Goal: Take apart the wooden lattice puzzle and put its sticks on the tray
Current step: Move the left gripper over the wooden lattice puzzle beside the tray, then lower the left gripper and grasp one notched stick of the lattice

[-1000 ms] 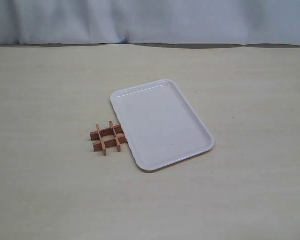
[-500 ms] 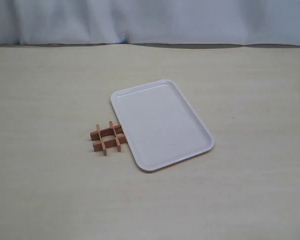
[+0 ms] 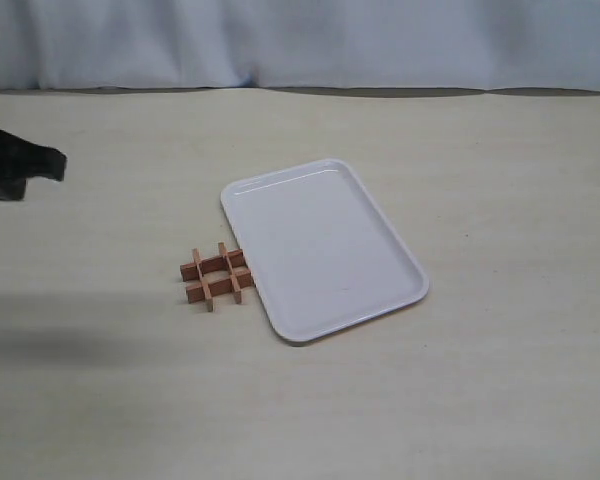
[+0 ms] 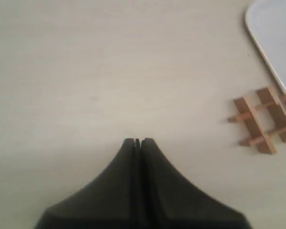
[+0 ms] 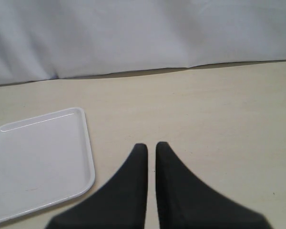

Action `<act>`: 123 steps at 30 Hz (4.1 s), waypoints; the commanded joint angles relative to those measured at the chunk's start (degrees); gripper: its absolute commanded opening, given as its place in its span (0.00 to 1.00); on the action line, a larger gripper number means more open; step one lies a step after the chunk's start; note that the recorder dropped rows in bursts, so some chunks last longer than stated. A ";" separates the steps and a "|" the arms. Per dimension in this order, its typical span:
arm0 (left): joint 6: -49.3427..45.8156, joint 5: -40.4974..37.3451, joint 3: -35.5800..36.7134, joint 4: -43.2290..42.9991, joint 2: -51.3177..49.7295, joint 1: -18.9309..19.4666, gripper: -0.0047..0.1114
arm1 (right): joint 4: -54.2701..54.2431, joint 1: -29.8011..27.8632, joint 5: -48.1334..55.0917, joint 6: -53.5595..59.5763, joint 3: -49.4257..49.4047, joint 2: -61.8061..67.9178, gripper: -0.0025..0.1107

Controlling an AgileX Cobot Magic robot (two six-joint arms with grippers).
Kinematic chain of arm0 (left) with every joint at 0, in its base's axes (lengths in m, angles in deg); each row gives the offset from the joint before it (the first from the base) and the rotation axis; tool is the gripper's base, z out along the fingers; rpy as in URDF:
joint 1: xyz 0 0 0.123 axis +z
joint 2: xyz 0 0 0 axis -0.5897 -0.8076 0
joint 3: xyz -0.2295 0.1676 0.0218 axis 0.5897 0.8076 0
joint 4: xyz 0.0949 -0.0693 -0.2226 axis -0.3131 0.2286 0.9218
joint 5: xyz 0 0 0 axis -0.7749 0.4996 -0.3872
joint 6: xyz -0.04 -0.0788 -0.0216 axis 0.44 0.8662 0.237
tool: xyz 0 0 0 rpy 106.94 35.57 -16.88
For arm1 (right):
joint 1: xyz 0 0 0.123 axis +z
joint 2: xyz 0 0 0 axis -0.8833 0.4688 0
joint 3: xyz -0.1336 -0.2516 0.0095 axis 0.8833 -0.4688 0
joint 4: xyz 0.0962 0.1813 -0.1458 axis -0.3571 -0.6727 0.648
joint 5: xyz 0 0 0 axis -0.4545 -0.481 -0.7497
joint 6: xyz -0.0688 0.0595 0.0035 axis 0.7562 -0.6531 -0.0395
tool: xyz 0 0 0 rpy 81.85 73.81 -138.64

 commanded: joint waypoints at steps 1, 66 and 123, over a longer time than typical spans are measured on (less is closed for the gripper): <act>2.30 1.18 -0.66 1.90 -2.82 -7.94 0.04 | -0.24 -0.41 0.27 0.23 -0.18 -0.26 0.07; 35.05 9.64 -9.89 -7.59 -30.88 -31.10 0.39 | -0.24 -0.41 0.27 0.23 -0.18 -0.26 0.07; 31.43 1.92 -9.89 -11.21 -31.50 -29.32 0.04 | -0.24 -0.41 0.27 0.23 -0.18 -0.26 0.07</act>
